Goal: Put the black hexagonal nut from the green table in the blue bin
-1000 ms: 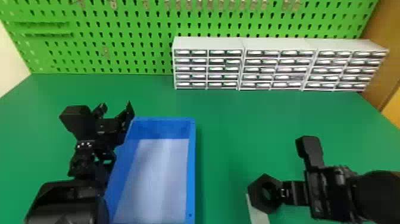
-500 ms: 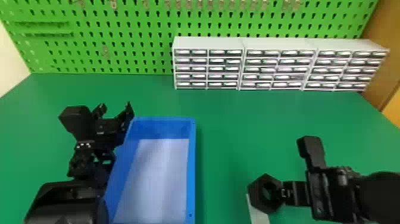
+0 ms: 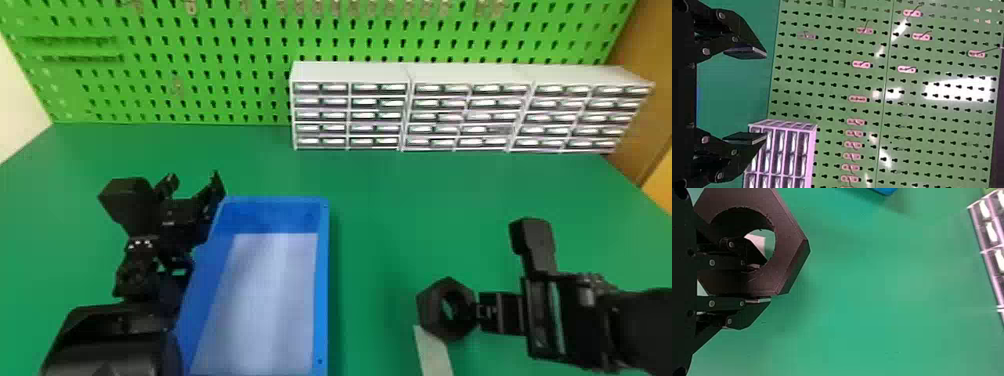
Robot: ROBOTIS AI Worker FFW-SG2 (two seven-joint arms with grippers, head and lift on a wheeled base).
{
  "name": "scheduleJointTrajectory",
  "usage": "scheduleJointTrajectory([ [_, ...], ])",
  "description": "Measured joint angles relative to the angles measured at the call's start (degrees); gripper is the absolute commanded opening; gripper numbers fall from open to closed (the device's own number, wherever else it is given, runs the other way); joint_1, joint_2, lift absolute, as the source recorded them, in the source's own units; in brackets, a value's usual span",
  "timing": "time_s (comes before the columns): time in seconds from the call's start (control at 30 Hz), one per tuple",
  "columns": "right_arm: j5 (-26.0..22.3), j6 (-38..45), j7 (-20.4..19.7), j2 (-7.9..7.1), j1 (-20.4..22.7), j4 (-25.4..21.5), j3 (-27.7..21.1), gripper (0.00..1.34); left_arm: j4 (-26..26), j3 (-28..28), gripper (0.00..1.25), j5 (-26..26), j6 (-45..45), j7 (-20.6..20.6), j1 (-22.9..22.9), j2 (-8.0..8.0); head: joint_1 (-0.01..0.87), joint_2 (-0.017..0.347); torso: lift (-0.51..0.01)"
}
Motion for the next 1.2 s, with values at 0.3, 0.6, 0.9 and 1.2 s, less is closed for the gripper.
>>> scheduleJointTrajectory([
  [0.3, -0.8, -8.1, 0.0, -0.05, 0.6, -0.3, 0.1, 0.35, 0.0, 0.0, 0.74, 0.0, 0.0, 0.0, 0.0, 0.0, 0.686, 0.051, -0.097],
  [0.6, -0.4, -19.3, 0.0, -0.46, 1.5, -0.3, 1.5, 0.35, 0.0, -0.1, 0.74, 0.0, 0.0, 0.0, 0.0, 0.0, 0.686, 0.051, -0.097],
  [0.9, 0.6, -32.2, 0.1, -1.81, 3.3, -0.3, 3.9, 0.35, 0.1, -0.1, 0.74, 0.0, 0.0, 0.0, 0.0, 0.0, 0.686, 0.051, -0.097],
  [1.2, 4.6, -45.8, 0.3, -1.98, 4.9, -0.3, 6.2, 0.35, 0.1, -0.1, 0.74, -0.1, 0.0, 0.0, 0.0, 0.0, 0.686, 0.051, -0.097],
])
